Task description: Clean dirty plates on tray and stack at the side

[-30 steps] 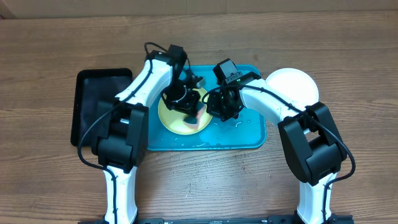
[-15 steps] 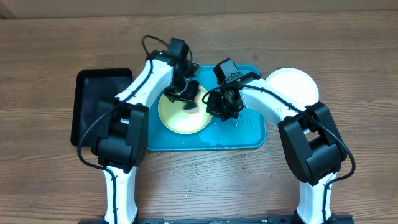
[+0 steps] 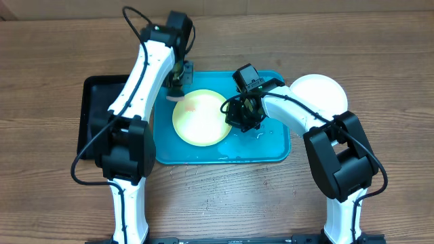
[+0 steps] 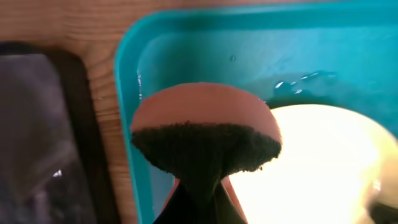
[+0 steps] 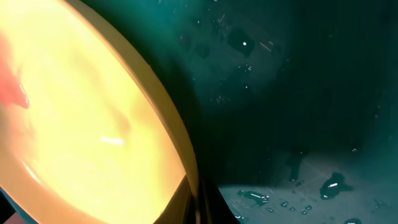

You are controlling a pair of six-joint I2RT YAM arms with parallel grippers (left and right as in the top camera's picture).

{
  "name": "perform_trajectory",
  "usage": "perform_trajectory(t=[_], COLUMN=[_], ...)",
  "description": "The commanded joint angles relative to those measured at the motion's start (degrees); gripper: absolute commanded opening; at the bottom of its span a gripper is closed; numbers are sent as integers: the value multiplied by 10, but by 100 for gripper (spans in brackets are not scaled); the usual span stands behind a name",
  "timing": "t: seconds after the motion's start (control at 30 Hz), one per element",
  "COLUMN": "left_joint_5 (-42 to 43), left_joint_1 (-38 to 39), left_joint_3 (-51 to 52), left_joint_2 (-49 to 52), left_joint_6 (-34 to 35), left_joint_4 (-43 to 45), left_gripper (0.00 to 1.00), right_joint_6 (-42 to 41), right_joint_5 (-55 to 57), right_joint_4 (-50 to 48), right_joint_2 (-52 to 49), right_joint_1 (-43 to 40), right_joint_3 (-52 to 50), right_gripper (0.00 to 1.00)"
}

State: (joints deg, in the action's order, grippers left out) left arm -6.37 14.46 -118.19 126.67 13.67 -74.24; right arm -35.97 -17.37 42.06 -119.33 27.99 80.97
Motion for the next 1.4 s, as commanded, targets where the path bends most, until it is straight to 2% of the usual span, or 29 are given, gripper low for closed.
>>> perform_trajectory(t=[0.0,0.17,0.7,0.93,1.2,1.37], left_joint_5=[25,32,33,33,33,33], left_joint_1=[-9,-13,-13,-13,-13,-13], left_joint_3=[-40,-40,-38,-38,-38,-38], left_joint_2=[0,0,0,0,0,0], left_joint_6=[16,16,16,16,16,16], left_joint_4=[-22,-33,-30,-29,-28,-28], left_gripper=[4,4,4,4,4,4], right_joint_6=[21,33,32,21,-1,0], right_joint_5=[19,66,384,577,885,1001], right_joint_4=[9,30,149,182,233,234], right_joint_2=[5,49,216,255,266,266], right_joint_1=[-4,-4,16,92,228,282], right_joint_3=[-6,-6,-6,-6,-6,-6], right_gripper=[4,4,4,4,4,4])
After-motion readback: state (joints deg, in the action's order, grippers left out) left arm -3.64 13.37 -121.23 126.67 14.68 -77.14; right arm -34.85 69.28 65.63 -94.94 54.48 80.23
